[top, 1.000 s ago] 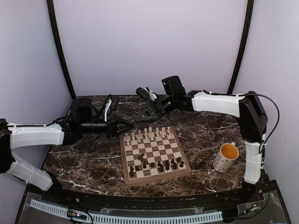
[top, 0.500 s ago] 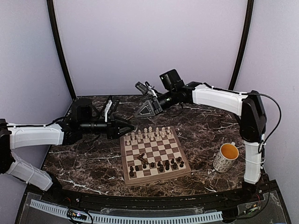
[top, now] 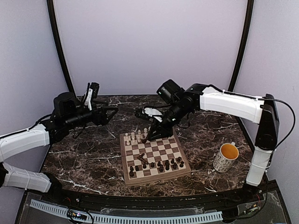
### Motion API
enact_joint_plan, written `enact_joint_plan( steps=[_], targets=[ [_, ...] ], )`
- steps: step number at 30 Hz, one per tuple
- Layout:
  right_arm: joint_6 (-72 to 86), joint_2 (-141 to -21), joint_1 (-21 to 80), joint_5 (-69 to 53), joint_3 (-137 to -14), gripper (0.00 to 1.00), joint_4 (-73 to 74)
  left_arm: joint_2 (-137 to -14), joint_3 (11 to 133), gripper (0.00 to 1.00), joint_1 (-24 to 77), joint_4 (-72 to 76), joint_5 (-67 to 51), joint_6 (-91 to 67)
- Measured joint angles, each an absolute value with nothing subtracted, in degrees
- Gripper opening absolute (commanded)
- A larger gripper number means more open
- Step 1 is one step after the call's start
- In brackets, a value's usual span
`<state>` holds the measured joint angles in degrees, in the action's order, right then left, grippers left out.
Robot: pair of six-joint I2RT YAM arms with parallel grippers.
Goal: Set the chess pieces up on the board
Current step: Place the queen at e8.
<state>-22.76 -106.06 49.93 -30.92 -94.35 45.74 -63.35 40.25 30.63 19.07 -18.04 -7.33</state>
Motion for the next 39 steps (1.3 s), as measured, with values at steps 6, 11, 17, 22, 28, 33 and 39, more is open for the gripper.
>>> enact_joint_plan(
  steps=[6, 11, 17, 22, 28, 33, 39],
  targets=[
    [-29.71, -105.97, 60.03, -19.35, -93.54, 0.07, 51.96, -63.94, 40.18, 0.79, 27.53, 16.97, -14.15, -8.84],
    [-32.69, -106.96, 66.02, -12.14, -93.08, 0.07, 55.11, -63.99, 40.05, 0.79, 27.53, 16.51, -14.28, -9.65],
    [-34.15, -111.07, 67.48, -6.11, -93.10, 0.08, 57.98, -64.12, 40.03, 0.78, 27.53, 16.49, -14.63, -10.07],
    [-34.65, -113.45, 68.10, -3.25, -93.10, 0.09, 60.01, -64.27, 40.01, 0.78, 27.53, 16.49, -15.33, -10.44],
    [-34.87, -113.58, 68.64, -1.98, -93.10, 0.10, 60.71, -64.79, 40.03, 0.78, 27.53, 16.49, -15.94, -10.87],
    [-34.89, -113.67, 68.64, -1.63, -93.10, 0.12, 60.71, -64.82, 40.01, 0.77, 27.53, 16.49, -16.25, -11.03],
    [-34.87, -114.26, 68.73, -1.67, -93.10, 0.13, 60.66, -64.86, 40.01, 0.77, 27.53, 16.49, -16.93, -11.20]
  ],
)
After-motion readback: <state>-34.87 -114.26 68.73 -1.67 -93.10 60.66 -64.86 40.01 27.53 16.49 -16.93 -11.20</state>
